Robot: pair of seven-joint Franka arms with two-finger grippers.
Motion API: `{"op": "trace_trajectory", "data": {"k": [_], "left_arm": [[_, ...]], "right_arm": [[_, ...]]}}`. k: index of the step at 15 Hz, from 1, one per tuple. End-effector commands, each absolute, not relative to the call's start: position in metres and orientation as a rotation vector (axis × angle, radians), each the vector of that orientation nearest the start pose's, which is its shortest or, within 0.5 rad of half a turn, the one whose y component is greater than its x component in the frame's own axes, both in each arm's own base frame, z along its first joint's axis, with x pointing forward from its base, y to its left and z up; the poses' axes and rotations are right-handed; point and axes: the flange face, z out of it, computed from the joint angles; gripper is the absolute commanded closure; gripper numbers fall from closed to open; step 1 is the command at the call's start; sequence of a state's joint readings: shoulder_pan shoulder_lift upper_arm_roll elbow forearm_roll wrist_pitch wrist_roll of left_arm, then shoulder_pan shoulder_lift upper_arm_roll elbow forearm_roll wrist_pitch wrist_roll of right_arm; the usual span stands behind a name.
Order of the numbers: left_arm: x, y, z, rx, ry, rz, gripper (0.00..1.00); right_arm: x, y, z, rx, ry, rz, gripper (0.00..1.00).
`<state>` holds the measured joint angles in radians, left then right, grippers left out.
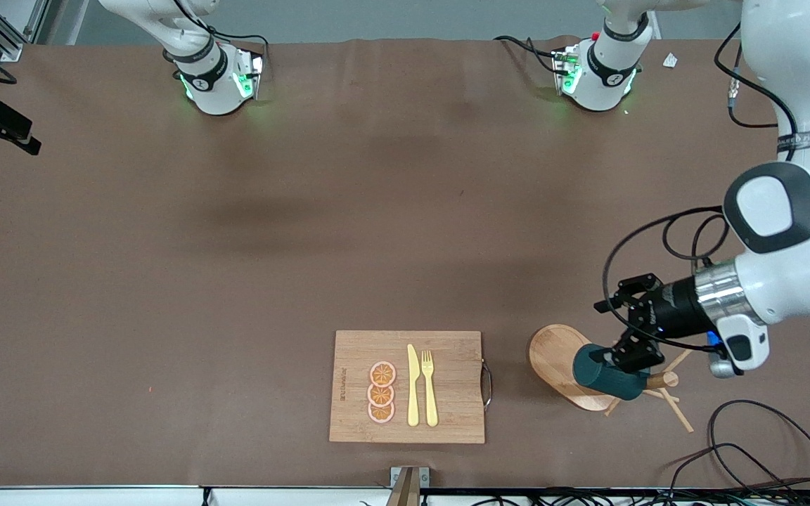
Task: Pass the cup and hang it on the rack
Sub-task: 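Hang the mug on a rack peg and open the left gripper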
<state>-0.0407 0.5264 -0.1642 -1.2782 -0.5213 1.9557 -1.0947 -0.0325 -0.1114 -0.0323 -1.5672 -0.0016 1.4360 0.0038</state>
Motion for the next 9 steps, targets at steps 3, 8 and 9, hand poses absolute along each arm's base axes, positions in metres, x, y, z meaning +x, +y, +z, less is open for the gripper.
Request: {"op": "trace_trajectory", "data": {"k": [3,8,9], "left_arm": [[0.689,-0.168,0.494,2.406,1.242,-0.261,0.00],[0.666,-0.153,0.524,2.819,1.013,-0.044,0.00],[0.662,-0.147,0.538,2.897,0.894,0.015,0.00]], "right_arm": [[0.502,-0.037,0.678,-3.124,0.117,0.035,0.00],[0.498,-0.039,0.674,-3.113,0.131,0.092,0.00],[0.498,-0.039,0.673,-3.112,0.133,0.094,0.00]]}}
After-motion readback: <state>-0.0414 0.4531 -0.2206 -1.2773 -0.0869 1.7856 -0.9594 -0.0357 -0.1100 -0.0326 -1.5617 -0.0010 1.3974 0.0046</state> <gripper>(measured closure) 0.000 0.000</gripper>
